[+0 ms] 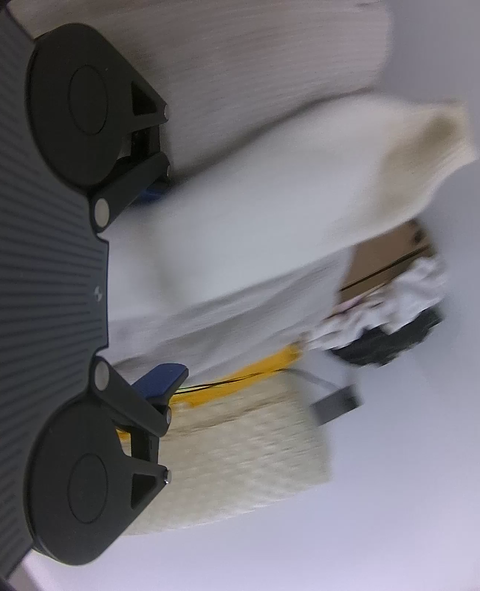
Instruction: Fold large clothes
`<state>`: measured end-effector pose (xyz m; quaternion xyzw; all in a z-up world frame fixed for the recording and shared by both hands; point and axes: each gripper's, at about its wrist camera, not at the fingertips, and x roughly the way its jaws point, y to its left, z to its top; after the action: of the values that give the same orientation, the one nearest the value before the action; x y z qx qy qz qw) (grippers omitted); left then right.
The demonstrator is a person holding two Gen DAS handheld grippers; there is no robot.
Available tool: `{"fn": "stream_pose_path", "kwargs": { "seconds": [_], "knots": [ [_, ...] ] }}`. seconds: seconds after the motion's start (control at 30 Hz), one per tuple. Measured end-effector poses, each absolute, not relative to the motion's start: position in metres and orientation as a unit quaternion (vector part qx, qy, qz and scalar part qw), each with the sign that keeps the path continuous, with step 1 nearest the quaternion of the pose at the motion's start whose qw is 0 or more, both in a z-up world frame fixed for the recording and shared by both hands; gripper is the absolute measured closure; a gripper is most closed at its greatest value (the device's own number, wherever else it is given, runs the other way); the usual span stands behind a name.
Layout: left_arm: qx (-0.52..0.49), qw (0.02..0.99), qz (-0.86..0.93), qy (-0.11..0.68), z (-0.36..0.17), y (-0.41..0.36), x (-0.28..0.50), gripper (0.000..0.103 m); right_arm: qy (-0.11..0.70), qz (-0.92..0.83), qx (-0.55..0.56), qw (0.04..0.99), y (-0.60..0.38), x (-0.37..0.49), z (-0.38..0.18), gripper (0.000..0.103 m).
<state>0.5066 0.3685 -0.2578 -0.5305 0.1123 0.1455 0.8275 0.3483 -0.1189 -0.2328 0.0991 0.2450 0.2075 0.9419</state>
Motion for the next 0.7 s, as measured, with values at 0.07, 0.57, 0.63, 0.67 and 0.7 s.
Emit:
{"fn": "stream_pose_path", "kwargs": {
  "seconds": [0.07,0.57,0.63,0.67,0.7],
  "knots": [
    [-0.543,0.819,0.155,0.101,-0.258,0.388,0.511,0.019,0.245,0.207,0.100,0.942,-0.119,0.349,-0.233,0.035],
    [-0.391,0.867,0.283,0.124,-0.204,0.436,0.517,0.087,0.238,0.199,0.095,0.946,-0.119,0.346,-0.230,0.037],
    [-0.349,0.888,0.276,0.119,-0.178,0.422,0.514,0.088,0.220,0.201,0.110,0.948,-0.124,0.341,-0.227,0.037],
    [-0.322,0.901,0.267,0.113,-0.162,0.411,0.514,0.088,0.207,0.200,0.123,0.950,-0.128,0.337,-0.224,0.037],
    [-0.301,0.912,0.259,0.106,-0.147,0.399,0.510,0.088,0.196,0.197,0.131,0.952,-0.132,0.333,-0.220,0.037]
  ]
}}
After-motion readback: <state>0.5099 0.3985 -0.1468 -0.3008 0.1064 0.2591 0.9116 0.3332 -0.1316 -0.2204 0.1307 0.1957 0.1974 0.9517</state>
